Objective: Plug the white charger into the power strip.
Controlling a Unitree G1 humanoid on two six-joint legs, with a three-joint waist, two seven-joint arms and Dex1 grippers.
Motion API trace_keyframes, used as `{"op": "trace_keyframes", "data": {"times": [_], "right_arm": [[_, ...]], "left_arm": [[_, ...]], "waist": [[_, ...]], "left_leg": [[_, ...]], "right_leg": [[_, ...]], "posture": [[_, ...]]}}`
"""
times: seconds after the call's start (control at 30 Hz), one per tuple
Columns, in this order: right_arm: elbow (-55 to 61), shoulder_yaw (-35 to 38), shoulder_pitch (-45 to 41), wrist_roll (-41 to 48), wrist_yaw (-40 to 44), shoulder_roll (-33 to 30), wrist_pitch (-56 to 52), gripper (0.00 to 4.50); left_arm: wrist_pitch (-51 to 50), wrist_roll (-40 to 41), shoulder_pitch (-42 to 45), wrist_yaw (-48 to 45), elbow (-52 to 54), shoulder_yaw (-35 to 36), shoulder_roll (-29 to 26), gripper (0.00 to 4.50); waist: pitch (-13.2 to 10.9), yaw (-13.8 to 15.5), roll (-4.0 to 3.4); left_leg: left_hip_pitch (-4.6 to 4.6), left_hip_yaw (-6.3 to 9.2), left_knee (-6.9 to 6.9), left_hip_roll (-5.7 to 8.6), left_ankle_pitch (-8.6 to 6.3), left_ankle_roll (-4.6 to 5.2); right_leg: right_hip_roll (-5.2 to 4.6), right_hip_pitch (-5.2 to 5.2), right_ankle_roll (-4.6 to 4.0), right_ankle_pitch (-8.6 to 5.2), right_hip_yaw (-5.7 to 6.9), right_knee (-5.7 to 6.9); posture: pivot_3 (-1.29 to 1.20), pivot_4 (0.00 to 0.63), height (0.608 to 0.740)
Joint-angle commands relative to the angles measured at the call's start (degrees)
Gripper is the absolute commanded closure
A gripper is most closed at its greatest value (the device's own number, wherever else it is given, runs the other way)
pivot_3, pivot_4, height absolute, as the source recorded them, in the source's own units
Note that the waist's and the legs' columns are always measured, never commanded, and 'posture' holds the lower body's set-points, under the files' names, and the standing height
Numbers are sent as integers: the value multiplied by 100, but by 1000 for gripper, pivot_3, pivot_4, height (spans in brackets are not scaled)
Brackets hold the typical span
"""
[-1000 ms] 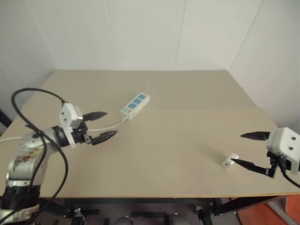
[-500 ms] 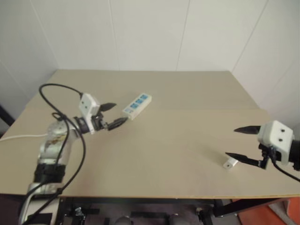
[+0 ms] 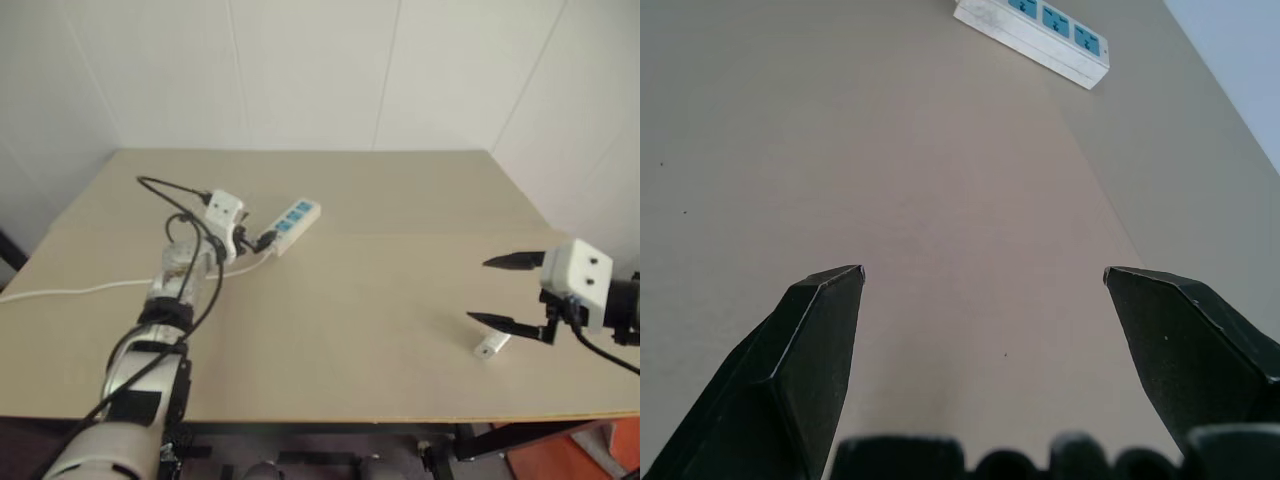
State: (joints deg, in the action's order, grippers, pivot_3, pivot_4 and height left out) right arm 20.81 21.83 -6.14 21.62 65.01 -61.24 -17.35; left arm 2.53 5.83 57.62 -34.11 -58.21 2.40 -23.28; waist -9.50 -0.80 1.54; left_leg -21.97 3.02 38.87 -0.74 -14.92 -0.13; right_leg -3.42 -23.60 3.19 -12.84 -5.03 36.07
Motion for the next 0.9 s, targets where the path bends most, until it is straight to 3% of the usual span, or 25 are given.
{"op": "trace_keyframes", "data": {"times": [0.03,0.47,0.9], "right_arm": [[22,-7,-136,16,-91,-98,-79,0],[199,89,15,9,-239,-59,-101,0],[664,350,380,64,-438,22,-240,0]], "left_arm": [[313,-27,366,21,-443,128,69,50],[380,-280,748,328,-1437,152,387,50],[-118,-579,872,716,-1776,180,648,50]], "waist": [[0,1,0],[0,2,0],[0,7,1]], "left_leg": [[-4,0,1,1,0,0],[-5,0,0,1,0,0],[-7,1,1,3,0,0]], "right_leg": [[0,-4,0,0,0,1],[0,-6,1,0,0,3],[0,-7,1,0,0,4]], "posture": [[0,150,740],[0,150,740],[0,150,740]]}}
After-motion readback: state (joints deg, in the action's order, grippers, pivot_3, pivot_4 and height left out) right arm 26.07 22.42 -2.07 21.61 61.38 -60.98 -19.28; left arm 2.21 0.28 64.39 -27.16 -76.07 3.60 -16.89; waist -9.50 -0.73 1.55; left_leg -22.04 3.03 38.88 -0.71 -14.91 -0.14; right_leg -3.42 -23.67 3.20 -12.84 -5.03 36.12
